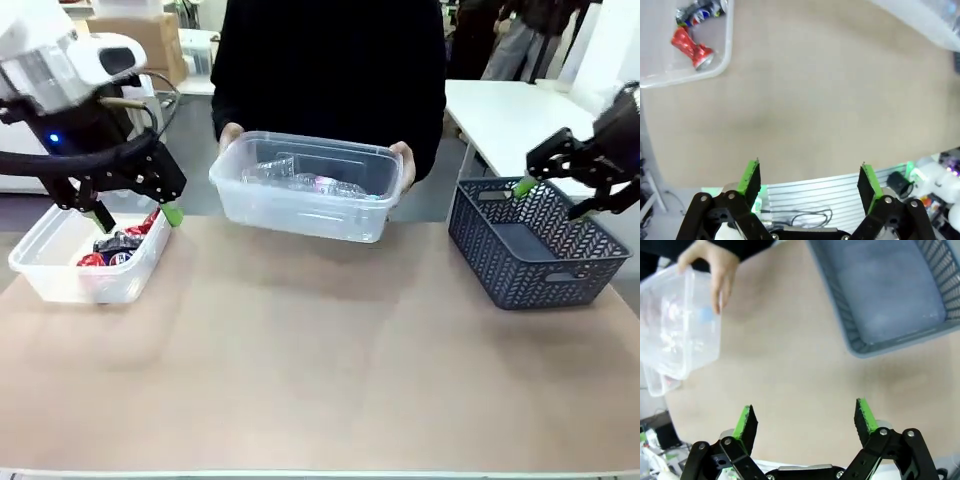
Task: Sort the waste into each basket.
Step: Release the Organizing box you were holding.
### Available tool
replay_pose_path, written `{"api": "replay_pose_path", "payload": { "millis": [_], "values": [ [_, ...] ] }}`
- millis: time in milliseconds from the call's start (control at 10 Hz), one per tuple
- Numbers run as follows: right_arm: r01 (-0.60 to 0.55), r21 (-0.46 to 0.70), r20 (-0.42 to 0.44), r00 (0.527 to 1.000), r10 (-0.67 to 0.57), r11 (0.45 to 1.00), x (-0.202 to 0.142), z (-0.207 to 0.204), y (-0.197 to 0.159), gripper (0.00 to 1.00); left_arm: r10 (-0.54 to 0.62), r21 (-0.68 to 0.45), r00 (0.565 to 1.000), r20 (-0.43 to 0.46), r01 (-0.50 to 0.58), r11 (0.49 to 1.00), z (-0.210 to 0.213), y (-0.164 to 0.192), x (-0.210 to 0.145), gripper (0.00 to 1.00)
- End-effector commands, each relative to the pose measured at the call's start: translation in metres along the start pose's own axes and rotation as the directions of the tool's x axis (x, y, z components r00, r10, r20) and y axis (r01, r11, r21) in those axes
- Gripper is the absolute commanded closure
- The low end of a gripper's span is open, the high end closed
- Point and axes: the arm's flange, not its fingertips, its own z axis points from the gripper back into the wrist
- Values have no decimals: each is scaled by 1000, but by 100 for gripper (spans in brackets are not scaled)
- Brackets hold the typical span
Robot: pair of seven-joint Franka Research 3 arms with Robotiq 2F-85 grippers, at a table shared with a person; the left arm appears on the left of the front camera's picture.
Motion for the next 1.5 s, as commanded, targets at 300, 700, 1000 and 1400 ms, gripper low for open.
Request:
{"api": "replay_pose_path", "payload": {
  "millis": [300, 700, 1000, 1400],
  "values": [
    [79, 82, -129, 989, -68, 993, -46, -4, -39, 0, 2, -250, 994, -112, -30, 968, -9, 31, -40, 0],
    [200, 660, -243, 969, -46, 724, -59, 56, -102, 0, 123, -737, 984, 128, 11, 676, 40, 84, -86, 0],
    [564, 671, -407, 823, -396, 481, -61, 84, -153, 0, 472, -932, 877, 86, -97, 350, 62, 185, -85, 0],
    [404, 676, -338, 913, -229, 616, -58, 94, -154, 0, 337, -821, 937, 86, -125, 557, 108, 165, -85, 0]
  ]
}}
